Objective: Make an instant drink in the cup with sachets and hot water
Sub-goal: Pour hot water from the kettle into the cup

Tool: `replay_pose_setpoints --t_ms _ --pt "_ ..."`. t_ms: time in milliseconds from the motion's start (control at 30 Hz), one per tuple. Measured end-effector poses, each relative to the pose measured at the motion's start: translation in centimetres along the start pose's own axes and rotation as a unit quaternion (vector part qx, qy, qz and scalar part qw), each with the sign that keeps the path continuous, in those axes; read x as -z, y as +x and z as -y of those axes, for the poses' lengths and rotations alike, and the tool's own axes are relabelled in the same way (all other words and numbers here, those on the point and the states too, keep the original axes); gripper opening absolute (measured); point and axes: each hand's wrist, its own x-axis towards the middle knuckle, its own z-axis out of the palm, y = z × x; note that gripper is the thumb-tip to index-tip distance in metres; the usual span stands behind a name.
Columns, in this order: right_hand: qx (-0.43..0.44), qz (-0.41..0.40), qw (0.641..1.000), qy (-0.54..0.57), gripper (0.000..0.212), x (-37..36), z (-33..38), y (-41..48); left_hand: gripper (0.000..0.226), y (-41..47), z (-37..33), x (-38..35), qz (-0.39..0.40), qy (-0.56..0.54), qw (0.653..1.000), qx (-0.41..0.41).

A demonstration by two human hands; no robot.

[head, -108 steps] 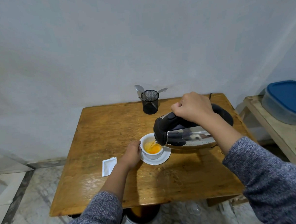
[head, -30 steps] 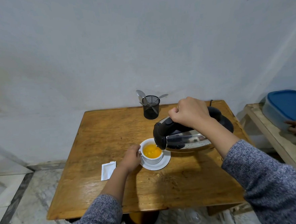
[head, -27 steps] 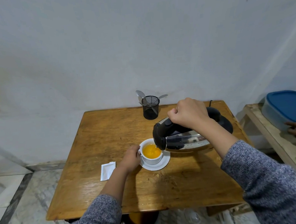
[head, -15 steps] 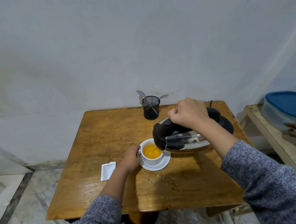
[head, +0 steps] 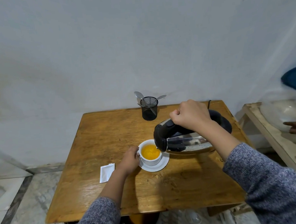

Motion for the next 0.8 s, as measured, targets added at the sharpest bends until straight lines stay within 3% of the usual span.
replay_pose_setpoints --t_ms 533,667,800 --pt "0.009 -0.003 0.999 0.042 0.04 -0.6 -1.1 0.1 0.03 -0.4 -0.4 -0.1 -0.011 -0.02 1.0 0.01" --pt "-0.054 -0.006 0.992 0.116 0.041 -0.4 -2.9 0.1 0.031 -0.6 -0.4 -0.1 -0.012 -0.023 1.0 0.009" --pt "-0.182 -0.054 0.955 0.228 0.044 0.3 -5.8 -0.3 0.024 -0.7 -0.4 -0.4 -0.019 -0.037 0.999 0.011"
